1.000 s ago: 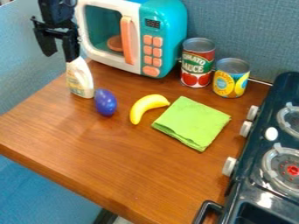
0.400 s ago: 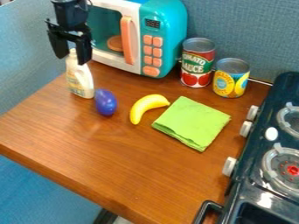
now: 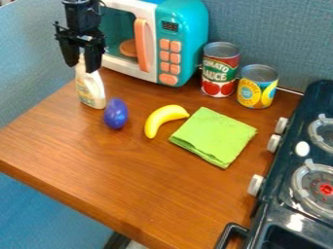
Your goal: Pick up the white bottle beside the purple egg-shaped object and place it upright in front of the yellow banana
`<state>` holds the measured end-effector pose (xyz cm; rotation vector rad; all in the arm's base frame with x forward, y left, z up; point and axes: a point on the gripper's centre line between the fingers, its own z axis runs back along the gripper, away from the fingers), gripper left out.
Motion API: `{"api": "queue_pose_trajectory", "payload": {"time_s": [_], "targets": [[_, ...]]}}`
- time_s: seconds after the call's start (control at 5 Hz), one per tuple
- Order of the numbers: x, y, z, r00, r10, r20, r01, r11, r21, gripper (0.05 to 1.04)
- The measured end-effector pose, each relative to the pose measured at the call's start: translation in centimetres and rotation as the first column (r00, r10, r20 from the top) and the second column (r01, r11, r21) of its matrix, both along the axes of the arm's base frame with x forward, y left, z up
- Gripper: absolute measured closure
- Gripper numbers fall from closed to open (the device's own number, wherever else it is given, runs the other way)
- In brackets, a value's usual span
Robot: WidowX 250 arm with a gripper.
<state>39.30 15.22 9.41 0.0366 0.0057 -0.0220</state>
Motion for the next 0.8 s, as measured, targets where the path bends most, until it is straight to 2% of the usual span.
{"api": "queue_pose_trajectory", "payload": {"time_s": [0.2, 0.4, 0.6, 0.8], "targets": [[0.0, -0.2, 0.4, 1.000, -0.006, -0.008, 0.006, 1.000, -0.001, 0.639], [-0.3, -0.5, 0.4, 0.999, -0.019, -0.026, 0.019, 1.000, -0.015, 0.698], [-1.7, -1.0, 0.7, 0.999, -0.005, -0.052, 0.003, 0.999, -0.032, 0.699], [-5.2, -2.5, 4.6, 0.998, 0.064, -0.008, -0.063, 0.997, 0.037, 0.699]]}}
